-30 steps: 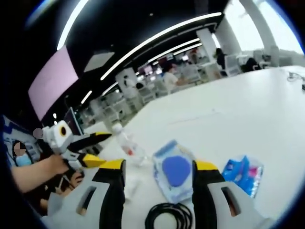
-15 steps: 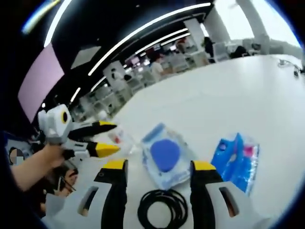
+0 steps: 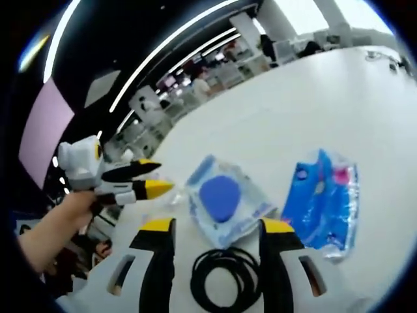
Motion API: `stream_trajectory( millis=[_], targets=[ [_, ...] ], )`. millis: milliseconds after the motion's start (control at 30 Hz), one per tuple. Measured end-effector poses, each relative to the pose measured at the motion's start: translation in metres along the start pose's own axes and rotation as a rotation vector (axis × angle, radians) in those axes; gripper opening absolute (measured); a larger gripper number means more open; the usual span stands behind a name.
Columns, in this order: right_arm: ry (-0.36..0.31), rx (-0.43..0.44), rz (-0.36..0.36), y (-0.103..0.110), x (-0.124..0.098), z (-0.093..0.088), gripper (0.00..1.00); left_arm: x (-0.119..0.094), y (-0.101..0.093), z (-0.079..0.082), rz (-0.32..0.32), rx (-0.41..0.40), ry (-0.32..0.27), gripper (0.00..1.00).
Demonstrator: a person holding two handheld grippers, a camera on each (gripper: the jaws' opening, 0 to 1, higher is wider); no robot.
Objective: Arrange the tabletop items into an orderly group along one side of the table until the central work area is clear of visible clutter.
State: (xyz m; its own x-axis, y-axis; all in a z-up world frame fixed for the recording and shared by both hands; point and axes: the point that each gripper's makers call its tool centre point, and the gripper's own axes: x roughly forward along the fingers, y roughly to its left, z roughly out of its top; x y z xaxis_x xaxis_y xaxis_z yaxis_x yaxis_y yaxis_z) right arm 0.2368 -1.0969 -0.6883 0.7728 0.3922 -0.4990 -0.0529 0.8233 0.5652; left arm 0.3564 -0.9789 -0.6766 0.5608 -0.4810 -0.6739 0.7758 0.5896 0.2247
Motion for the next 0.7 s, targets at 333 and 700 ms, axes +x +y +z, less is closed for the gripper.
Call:
stream_trajectory(
  millis=[333, 700],
  targets=[
    [0.041, 0.071, -0.004, -0.003, 0.009, -0.016, 0.46, 0.024, 0.003, 0.0, 0.034, -0.015, 0.06, 0.4],
    [0.038, 0.169, -0.016, -0.011, 0.021, -0.019, 0.45, 0.049, 0.008, -0.008, 0.052, -0.058, 0.162, 0.41]
  ],
)
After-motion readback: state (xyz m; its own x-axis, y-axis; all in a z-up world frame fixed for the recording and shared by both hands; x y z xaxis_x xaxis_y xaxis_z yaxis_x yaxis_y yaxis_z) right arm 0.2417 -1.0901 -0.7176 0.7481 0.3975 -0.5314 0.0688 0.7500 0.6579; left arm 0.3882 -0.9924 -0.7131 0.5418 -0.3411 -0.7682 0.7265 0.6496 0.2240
